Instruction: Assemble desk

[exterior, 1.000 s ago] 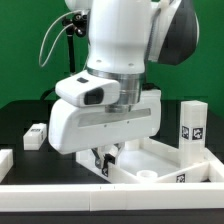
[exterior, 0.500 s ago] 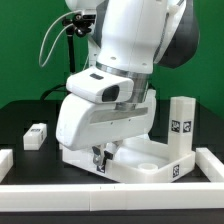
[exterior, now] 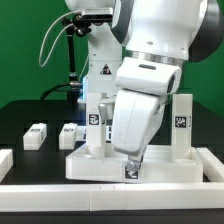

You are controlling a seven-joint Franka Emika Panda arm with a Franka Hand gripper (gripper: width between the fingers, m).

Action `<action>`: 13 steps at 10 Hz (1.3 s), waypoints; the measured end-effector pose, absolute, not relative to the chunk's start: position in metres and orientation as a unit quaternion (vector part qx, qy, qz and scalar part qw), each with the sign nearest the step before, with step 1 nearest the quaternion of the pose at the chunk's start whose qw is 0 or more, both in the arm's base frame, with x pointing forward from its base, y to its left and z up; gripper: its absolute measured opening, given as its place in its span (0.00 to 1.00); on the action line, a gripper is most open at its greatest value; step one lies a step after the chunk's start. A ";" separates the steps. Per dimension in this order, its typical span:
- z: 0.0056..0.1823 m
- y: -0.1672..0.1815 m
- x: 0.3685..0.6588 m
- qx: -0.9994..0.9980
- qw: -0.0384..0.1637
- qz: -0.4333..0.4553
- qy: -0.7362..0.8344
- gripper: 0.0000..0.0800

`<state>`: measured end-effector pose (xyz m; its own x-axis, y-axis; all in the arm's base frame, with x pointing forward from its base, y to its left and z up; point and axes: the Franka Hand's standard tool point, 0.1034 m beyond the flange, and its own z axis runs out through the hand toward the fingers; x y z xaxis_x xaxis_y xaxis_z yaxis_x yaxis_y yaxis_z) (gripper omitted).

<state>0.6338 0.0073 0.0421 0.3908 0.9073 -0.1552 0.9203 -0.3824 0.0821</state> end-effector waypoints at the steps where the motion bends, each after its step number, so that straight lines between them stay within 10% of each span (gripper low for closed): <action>1: 0.041 0.004 0.632 0.828 0.079 -0.046 0.554 0.08; 13: 0.041 0.031 0.652 0.792 0.113 -0.060 0.597 0.09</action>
Offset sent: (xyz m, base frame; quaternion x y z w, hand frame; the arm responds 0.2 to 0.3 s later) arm 0.0000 0.0000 0.0000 0.0000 0.0000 0.0000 1.0000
